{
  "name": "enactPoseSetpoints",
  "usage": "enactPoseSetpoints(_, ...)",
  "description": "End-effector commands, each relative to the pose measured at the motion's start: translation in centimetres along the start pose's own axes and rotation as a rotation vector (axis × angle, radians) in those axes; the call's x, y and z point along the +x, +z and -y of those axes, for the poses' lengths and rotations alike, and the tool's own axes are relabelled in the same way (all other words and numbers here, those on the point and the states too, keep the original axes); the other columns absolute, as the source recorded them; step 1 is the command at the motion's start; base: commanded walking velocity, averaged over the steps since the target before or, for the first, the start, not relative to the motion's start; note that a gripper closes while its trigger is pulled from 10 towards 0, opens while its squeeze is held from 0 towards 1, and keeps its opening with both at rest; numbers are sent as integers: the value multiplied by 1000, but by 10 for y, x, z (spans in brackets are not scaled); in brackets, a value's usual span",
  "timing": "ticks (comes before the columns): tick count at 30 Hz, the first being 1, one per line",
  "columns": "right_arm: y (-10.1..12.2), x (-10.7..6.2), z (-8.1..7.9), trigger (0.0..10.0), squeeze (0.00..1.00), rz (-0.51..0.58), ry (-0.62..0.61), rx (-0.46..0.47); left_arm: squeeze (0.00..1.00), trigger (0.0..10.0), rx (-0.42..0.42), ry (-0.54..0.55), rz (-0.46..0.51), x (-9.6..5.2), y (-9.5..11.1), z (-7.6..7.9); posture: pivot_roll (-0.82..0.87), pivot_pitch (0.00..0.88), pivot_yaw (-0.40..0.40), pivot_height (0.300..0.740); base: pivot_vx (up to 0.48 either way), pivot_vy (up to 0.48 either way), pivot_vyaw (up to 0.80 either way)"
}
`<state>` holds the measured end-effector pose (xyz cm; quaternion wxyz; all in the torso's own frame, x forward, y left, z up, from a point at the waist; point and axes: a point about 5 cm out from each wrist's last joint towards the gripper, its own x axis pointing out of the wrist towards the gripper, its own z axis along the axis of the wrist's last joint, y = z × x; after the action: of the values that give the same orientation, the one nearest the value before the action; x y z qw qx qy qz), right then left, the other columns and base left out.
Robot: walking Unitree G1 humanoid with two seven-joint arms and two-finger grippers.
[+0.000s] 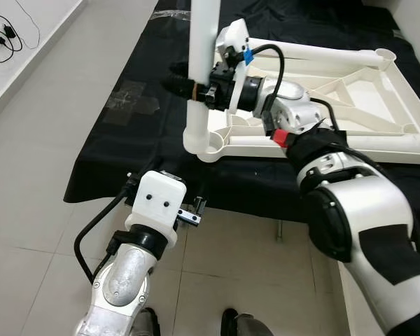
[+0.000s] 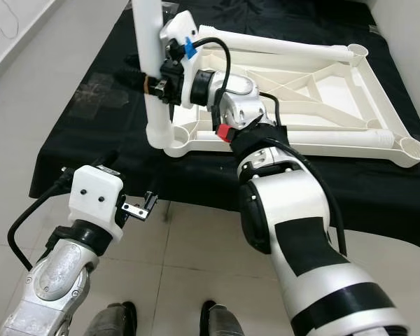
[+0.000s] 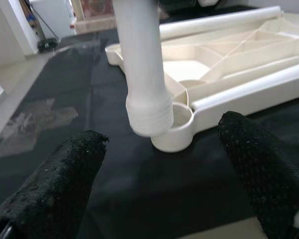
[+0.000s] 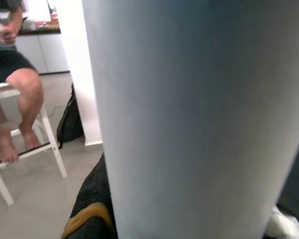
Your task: Building children table
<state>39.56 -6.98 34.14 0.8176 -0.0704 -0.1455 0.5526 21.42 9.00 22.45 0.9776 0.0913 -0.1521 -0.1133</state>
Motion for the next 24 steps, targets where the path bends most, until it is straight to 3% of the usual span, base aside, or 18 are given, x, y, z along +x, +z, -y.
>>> enactPoseSetpoints(1, 11, -2, 2, 10000, 0, 2, 25, -38, 0, 10000, -5, 5, -12, -3, 0, 1, 143, 327, -82, 740, 0, 0, 0)
enactPoseSetpoints(15, -5, -11, -4, 10000, 0, -90, 181, -43, 0, 10000, 6, 6, -19, -5, 0, 2, 144, 308, -88, 740, 0, 0, 0)
enactPoseSetpoints(18, -17, -10, -10, 10000, 0, -131, 233, -32, 0, 10000, 10, 11, -20, -5, -1, 2, 145, 295, -84, 740, 0, 0, 0)
enactPoseSetpoints(24, -29, -5, -15, 10000, 0, -183, 216, -47, 0, 10000, 14, 13, -15, -4, 0, 2, 147, 293, -90, 740, 0, 0, 0)
